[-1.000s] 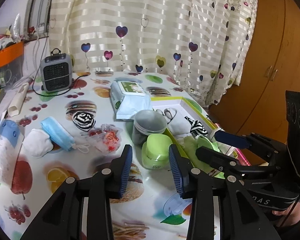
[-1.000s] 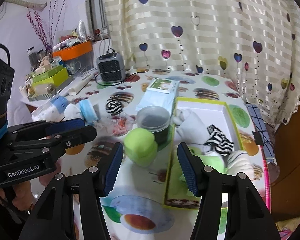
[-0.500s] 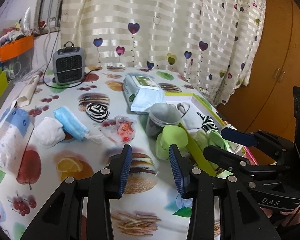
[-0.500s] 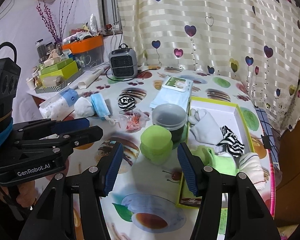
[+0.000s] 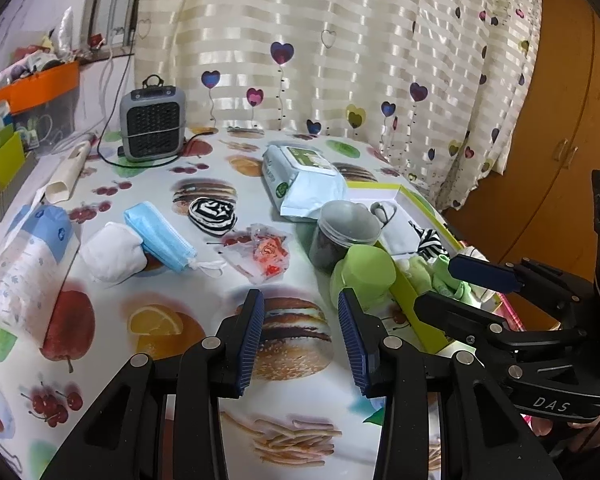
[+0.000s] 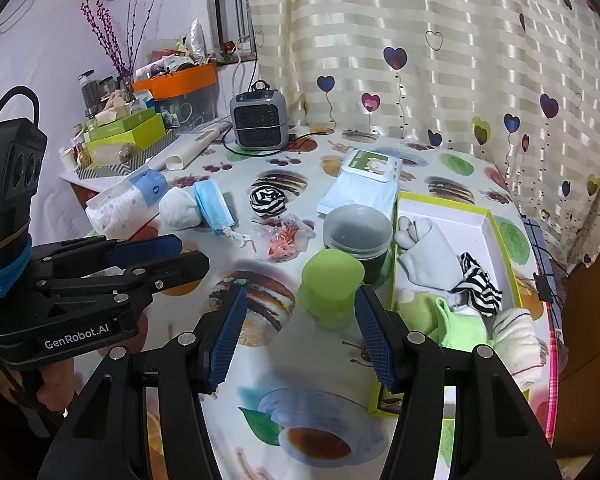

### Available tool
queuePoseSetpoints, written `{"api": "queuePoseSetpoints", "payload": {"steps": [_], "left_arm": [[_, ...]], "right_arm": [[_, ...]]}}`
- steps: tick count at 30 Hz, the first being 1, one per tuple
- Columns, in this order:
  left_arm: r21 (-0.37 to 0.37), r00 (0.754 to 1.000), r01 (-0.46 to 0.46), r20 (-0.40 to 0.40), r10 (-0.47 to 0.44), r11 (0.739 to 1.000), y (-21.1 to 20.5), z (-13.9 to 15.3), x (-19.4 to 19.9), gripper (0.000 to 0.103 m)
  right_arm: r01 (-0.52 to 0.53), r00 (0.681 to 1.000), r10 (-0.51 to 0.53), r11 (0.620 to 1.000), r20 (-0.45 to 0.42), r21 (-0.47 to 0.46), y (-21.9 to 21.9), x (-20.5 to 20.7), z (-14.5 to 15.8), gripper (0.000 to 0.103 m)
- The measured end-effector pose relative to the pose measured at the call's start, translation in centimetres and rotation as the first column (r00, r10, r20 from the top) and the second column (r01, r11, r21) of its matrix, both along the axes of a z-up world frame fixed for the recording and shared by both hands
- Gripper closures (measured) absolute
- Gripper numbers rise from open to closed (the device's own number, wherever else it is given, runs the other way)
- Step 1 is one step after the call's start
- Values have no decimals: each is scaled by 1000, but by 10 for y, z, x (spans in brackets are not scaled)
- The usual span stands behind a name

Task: Organize soft objects
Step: 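Move both tools back over the remaining pile of soft items, then grasp the black-and-white striped roll with the right tool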

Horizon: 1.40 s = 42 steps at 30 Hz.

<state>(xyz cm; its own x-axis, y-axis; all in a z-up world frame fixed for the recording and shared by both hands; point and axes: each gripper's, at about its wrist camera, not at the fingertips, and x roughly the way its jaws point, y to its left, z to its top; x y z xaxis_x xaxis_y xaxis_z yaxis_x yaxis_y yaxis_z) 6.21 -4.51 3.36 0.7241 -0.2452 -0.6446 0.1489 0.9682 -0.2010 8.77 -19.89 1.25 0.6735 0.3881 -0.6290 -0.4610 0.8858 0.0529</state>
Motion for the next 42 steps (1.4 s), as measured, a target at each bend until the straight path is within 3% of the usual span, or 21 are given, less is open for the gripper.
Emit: {"api": "queuePoseSetpoints", "payload": {"steps": [20, 42], "left_arm": [[-34, 995, -95, -28, 94, 995, 54, -15, 8, 66], [-66, 979, -198, -65, 194, 978, 111, -35, 30, 66]], "right_arm": [[-43, 999, 42, 999, -27, -17, 32, 13, -5, 46], [-85, 993, 82, 996, -83, -38, 82, 65, -20, 46]]}}
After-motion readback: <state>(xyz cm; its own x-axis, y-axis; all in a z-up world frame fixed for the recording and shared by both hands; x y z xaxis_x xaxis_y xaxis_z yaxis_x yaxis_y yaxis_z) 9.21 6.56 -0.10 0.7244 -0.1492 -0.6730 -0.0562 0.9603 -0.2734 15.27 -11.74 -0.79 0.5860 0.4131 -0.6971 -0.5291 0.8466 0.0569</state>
